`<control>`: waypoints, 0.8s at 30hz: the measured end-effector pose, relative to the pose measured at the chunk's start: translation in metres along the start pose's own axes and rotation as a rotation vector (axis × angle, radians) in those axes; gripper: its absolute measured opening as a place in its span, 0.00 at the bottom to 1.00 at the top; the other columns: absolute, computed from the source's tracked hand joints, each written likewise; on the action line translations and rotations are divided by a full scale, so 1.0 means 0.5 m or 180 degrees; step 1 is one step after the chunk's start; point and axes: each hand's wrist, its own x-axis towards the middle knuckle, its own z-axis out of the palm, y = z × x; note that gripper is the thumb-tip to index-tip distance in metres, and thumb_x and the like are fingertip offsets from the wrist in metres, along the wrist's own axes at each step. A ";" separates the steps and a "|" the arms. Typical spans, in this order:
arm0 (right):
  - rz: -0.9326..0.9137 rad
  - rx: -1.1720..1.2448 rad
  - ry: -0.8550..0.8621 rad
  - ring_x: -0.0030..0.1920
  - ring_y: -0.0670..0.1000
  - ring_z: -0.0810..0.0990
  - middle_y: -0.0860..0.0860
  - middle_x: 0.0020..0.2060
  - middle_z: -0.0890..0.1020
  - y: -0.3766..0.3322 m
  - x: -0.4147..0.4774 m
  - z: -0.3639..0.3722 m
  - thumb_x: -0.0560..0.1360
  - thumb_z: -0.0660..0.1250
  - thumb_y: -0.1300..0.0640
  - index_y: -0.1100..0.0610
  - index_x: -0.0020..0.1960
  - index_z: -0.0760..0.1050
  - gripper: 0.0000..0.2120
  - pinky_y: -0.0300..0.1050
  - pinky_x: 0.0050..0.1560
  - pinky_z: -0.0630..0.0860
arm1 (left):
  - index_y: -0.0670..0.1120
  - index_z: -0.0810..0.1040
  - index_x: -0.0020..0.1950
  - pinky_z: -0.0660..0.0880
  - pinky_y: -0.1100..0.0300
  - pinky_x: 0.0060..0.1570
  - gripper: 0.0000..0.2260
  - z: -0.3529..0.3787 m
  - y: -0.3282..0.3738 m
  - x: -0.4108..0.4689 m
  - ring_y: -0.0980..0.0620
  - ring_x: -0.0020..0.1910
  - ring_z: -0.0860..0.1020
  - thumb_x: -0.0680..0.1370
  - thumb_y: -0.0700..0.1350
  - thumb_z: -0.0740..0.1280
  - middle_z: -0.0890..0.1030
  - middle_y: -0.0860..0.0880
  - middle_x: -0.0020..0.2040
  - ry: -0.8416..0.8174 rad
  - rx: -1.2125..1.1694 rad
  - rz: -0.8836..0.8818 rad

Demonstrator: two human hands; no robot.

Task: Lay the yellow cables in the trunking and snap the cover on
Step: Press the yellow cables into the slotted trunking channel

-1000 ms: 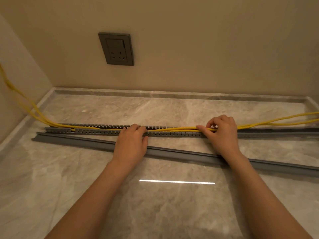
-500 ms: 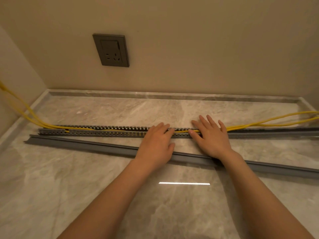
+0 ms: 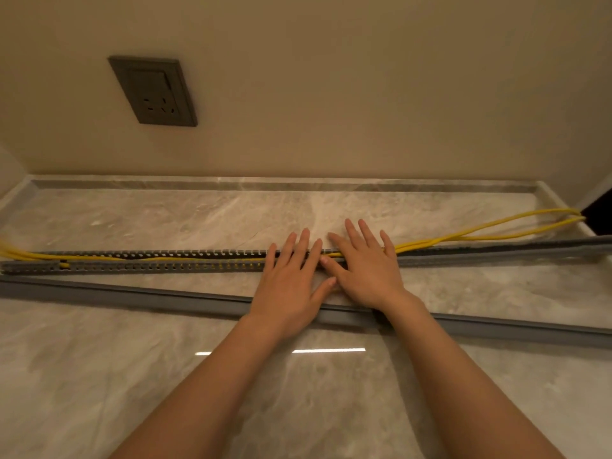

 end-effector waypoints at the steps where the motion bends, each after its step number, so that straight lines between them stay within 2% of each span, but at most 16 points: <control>1: -0.0018 0.0077 0.0027 0.75 0.46 0.43 0.46 0.76 0.53 0.000 -0.001 -0.001 0.74 0.47 0.34 0.42 0.72 0.58 0.28 0.50 0.71 0.36 | 0.52 0.44 0.76 0.36 0.50 0.72 0.29 0.001 0.001 0.000 0.52 0.75 0.39 0.78 0.62 0.45 0.41 0.50 0.77 0.0034 0.0012 -0.0012; 3: -0.0118 0.0338 0.0125 0.75 0.45 0.48 0.46 0.74 0.59 0.003 -0.007 -0.009 0.76 0.53 0.37 0.44 0.71 0.62 0.26 0.48 0.71 0.39 | 0.53 0.43 0.76 0.36 0.50 0.72 0.30 0.003 0.003 -0.003 0.52 0.75 0.38 0.78 0.63 0.45 0.41 0.51 0.77 0.0065 0.0035 -0.0033; 5: -0.0268 0.0829 0.0181 0.72 0.47 0.60 0.47 0.69 0.70 0.014 -0.015 -0.027 0.76 0.59 0.42 0.47 0.67 0.69 0.21 0.46 0.70 0.48 | 0.54 0.41 0.76 0.35 0.51 0.72 0.30 0.005 0.002 -0.004 0.53 0.75 0.37 0.77 0.64 0.44 0.40 0.51 0.77 0.0084 0.0054 -0.0044; 7: -0.0325 0.1261 0.0248 0.62 0.49 0.73 0.49 0.59 0.79 0.038 -0.023 -0.056 0.76 0.62 0.48 0.51 0.61 0.75 0.16 0.45 0.64 0.63 | 0.55 0.40 0.76 0.34 0.52 0.71 0.30 0.005 0.000 -0.004 0.53 0.75 0.37 0.76 0.64 0.43 0.39 0.52 0.77 0.0093 0.0063 -0.0048; 9: -0.0252 0.1343 0.0440 0.52 0.48 0.78 0.49 0.52 0.82 0.073 -0.031 -0.086 0.76 0.63 0.51 0.53 0.56 0.79 0.12 0.44 0.55 0.71 | 0.56 0.39 0.75 0.33 0.53 0.71 0.30 0.006 -0.001 -0.002 0.54 0.74 0.36 0.76 0.65 0.43 0.39 0.53 0.77 0.0113 0.0038 -0.0052; 12: -0.0067 0.1126 0.0709 0.50 0.48 0.78 0.50 0.50 0.83 0.132 -0.042 -0.114 0.75 0.65 0.54 0.54 0.54 0.80 0.10 0.44 0.54 0.73 | 0.56 0.38 0.75 0.33 0.53 0.71 0.30 0.007 -0.001 -0.002 0.54 0.74 0.35 0.76 0.65 0.43 0.38 0.53 0.76 0.0081 0.0055 -0.0047; 15: 0.0130 0.0960 0.0698 0.52 0.49 0.77 0.50 0.50 0.82 0.182 -0.059 -0.126 0.74 0.67 0.55 0.54 0.55 0.80 0.10 0.45 0.56 0.72 | 0.56 0.38 0.75 0.33 0.53 0.71 0.30 0.007 0.000 -0.003 0.54 0.74 0.35 0.76 0.65 0.43 0.37 0.53 0.76 0.0071 0.0053 -0.0055; 19: 0.0209 0.0532 0.0638 0.53 0.53 0.77 0.51 0.50 0.82 0.197 -0.062 -0.121 0.74 0.67 0.53 0.53 0.54 0.79 0.10 0.55 0.58 0.71 | 0.55 0.39 0.75 0.35 0.51 0.72 0.30 0.006 0.002 -0.004 0.53 0.74 0.36 0.77 0.64 0.43 0.38 0.52 0.77 0.0083 0.0000 -0.0031; 24: 0.0427 0.0704 0.1078 0.45 0.52 0.79 0.52 0.41 0.84 0.182 -0.065 -0.121 0.68 0.74 0.55 0.55 0.45 0.83 0.07 0.45 0.50 0.71 | 0.54 0.38 0.75 0.37 0.49 0.73 0.30 0.010 0.005 -0.008 0.51 0.75 0.36 0.76 0.64 0.40 0.38 0.50 0.77 0.0124 0.0003 -0.0052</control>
